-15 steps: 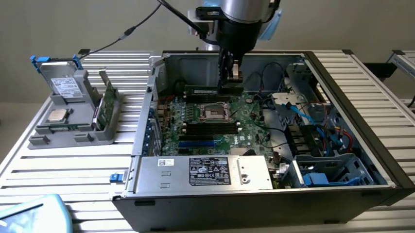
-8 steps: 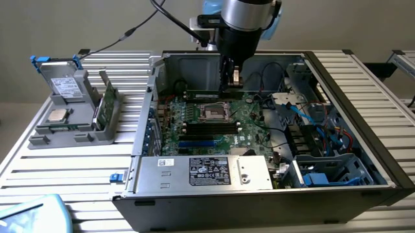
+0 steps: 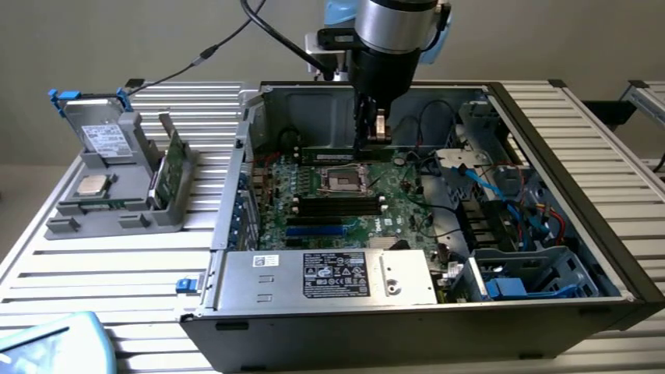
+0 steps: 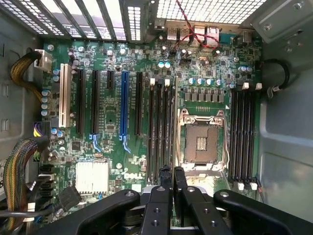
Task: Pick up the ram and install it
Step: 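Insert the ram into the slot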
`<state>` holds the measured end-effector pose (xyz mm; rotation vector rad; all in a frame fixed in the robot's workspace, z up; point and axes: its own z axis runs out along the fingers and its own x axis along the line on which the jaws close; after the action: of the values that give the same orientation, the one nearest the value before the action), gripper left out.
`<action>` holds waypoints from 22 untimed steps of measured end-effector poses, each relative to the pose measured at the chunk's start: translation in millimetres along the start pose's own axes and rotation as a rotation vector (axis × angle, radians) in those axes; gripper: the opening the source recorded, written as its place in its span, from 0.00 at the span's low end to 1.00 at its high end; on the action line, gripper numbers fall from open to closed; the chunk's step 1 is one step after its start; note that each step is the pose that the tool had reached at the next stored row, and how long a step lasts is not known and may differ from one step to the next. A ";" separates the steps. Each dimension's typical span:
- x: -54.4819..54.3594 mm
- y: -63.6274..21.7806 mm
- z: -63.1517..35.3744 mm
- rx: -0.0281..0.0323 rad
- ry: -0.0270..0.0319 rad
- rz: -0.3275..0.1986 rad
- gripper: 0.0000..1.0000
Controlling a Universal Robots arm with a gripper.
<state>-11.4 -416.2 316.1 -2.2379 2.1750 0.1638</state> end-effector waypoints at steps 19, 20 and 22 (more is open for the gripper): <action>1.1 -0.8 12.3 -0.0115 0.0007 0.001 0.14; 1.3 -0.9 14.1 -0.0131 0.0007 0.000 0.14; 1.6 -1.1 17.7 -0.0140 0.0008 -0.003 0.14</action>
<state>-11.4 -416.3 298.3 -2.2489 2.1776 0.1788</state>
